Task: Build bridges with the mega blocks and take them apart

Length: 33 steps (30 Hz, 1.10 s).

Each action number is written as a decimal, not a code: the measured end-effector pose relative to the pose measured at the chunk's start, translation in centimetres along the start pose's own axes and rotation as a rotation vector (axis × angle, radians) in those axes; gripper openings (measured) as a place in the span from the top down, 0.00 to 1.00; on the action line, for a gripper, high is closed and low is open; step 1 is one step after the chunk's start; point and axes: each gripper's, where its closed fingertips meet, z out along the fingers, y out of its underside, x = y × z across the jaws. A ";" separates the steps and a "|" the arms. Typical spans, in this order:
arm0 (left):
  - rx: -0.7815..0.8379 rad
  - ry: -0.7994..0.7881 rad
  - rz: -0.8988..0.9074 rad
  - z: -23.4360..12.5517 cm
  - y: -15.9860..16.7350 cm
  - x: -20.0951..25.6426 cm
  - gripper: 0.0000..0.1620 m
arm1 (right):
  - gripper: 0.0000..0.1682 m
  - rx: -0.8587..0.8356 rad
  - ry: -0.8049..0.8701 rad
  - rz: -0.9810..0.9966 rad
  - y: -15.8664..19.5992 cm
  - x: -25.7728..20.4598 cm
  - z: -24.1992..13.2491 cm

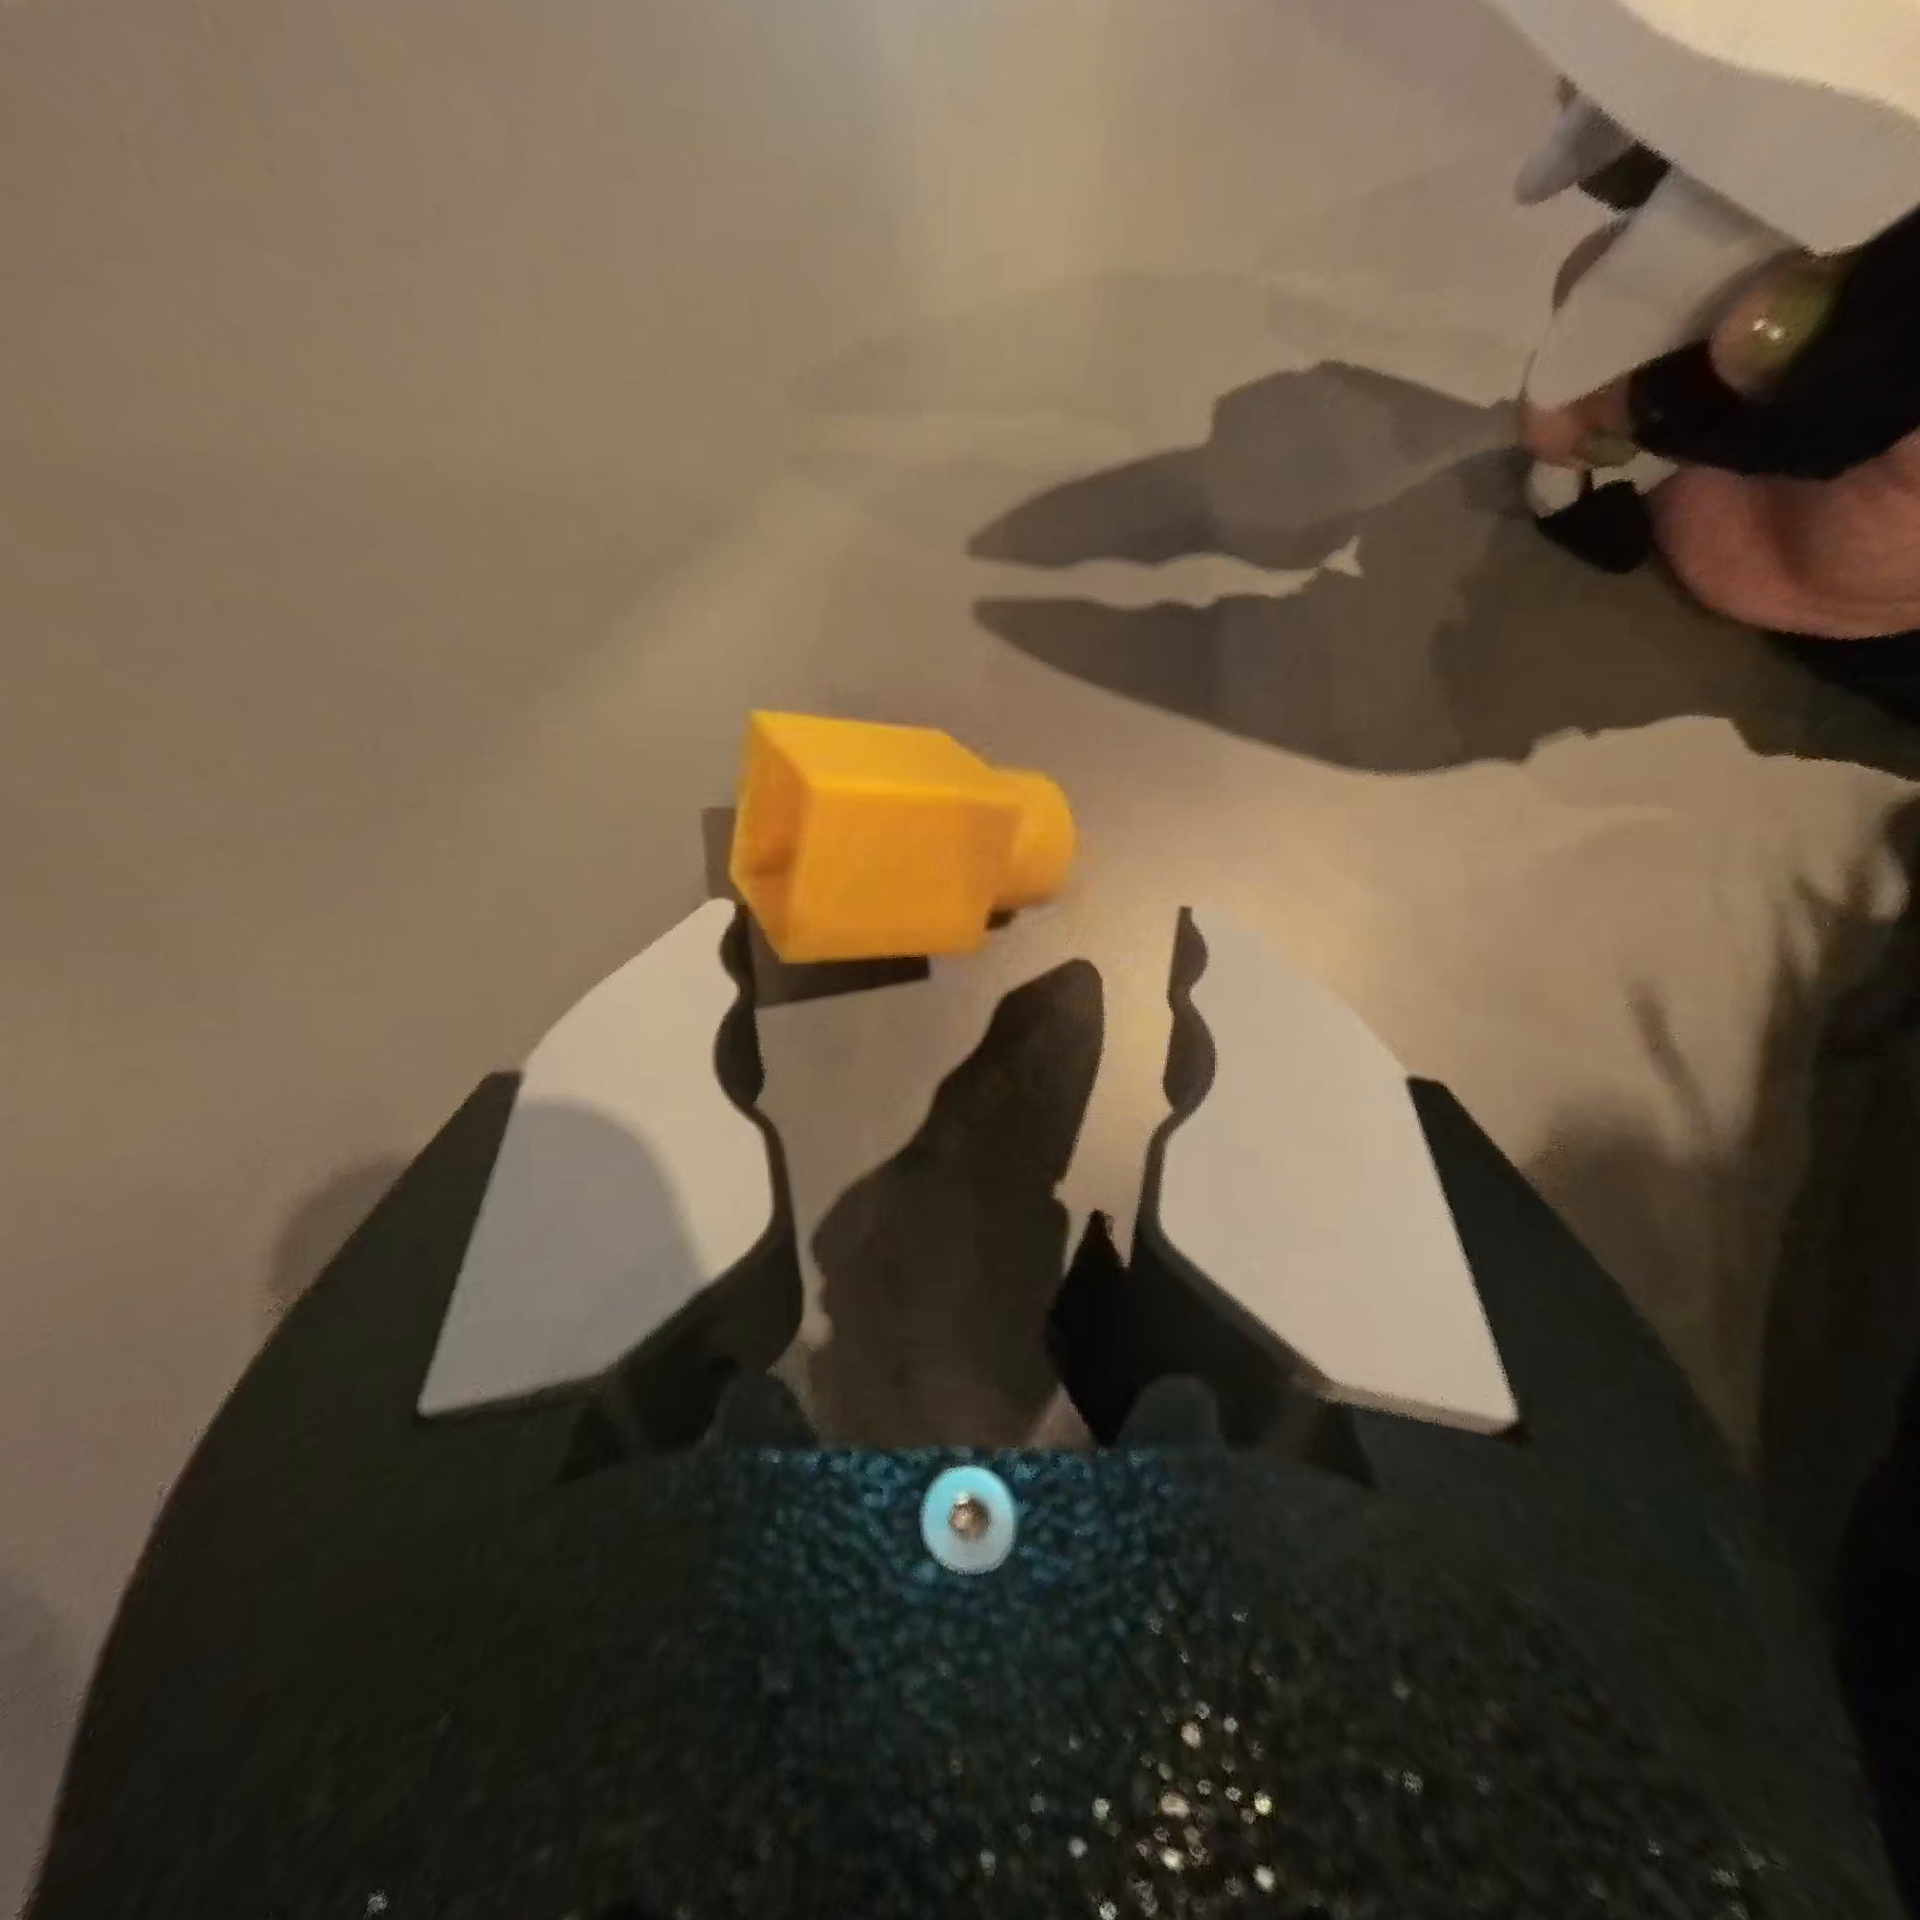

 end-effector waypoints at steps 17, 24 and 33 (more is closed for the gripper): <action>0.030 -0.738 -0.216 -26.4 7.4 -13.4 0.66 | 0.95 -0.003 0.006 0.008 0.0 0.2 0.0; -0.251 -0.695 -0.488 -26.5 15.7 -19.6 0.59 | 0.95 -0.005 0.006 -0.002 0.1 0.1 0.1; -0.451 -0.613 -0.556 -24.4 17.6 -20.6 0.58 | 0.95 -0.009 0.004 -0.002 0.1 0.1 0.2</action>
